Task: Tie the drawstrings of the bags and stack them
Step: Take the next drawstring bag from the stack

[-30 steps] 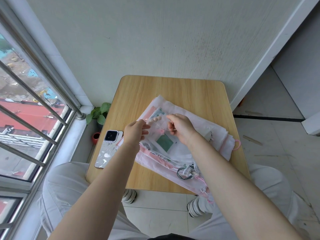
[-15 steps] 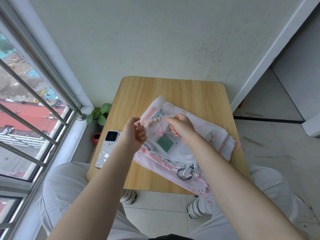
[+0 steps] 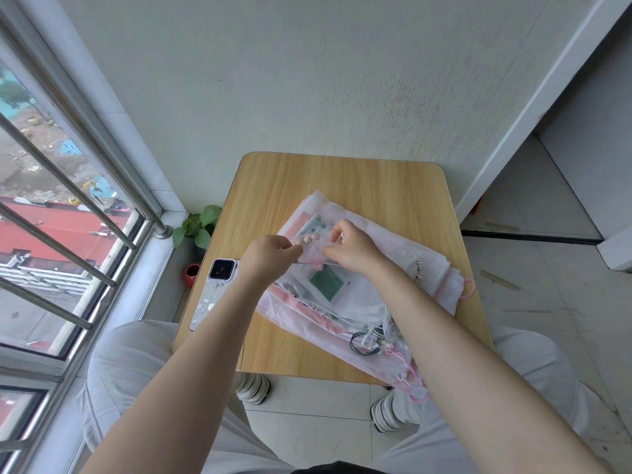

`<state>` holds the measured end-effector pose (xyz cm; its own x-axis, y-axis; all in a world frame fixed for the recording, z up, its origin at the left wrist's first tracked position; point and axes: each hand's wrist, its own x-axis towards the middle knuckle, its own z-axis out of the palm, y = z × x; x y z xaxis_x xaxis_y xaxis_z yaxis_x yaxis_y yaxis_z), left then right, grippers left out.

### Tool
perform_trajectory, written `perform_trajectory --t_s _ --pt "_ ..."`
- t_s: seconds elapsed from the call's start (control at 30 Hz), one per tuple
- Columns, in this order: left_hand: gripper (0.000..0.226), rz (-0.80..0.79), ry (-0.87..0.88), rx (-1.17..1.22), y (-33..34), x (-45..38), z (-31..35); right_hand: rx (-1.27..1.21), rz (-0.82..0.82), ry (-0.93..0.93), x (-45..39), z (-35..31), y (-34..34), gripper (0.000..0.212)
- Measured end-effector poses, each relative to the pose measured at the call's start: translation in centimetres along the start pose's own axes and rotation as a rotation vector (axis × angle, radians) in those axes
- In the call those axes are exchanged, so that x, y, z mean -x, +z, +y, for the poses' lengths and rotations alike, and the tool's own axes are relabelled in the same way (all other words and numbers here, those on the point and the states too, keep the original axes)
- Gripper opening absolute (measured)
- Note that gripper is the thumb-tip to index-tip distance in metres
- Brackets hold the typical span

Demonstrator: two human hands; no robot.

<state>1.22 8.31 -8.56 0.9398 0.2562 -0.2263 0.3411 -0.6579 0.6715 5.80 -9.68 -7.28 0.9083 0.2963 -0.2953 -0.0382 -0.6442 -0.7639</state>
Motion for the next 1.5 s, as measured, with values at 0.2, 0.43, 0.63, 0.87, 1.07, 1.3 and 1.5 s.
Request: perform_trajectory --t_s 0.2,0.43,0.63,0.87,1.07,1.3,1.5 --pt "0.031 -0.087 0.032 -0.293 -0.2 -0.1 0.9 0.168 -0.225 -0.010 0.5 -0.6 -0.1 0.018" --pt "0.049 -0.051 0.073 -0.346 -0.5 0.5 0.7 0.130 -0.127 -0.089 0.2 0.1 -0.2 0.016" --pt "0.059 -0.202 0.166 -0.224 -0.9 0.9 2.0 0.003 -0.051 -0.116 0.2 -0.3 -0.3 0.011" --pt "0.019 -0.150 0.206 -0.065 -0.9 1.5 2.0 -0.081 0.005 -0.091 0.2 -0.7 -0.1 0.021" --pt "0.021 -0.172 -0.011 0.355 -0.8 1.8 1.8 -0.163 0.039 -0.062 0.5 -1.1 -0.2 0.022" --pt "0.019 -0.334 -0.209 0.785 -0.8 2.3 2.9 -0.214 0.098 -0.049 0.4 -1.4 -0.1 0.019" --pt "0.019 -0.332 -0.193 0.643 -1.4 2.0 2.8 -0.150 0.182 -0.053 0.6 -1.1 -0.6 0.010"
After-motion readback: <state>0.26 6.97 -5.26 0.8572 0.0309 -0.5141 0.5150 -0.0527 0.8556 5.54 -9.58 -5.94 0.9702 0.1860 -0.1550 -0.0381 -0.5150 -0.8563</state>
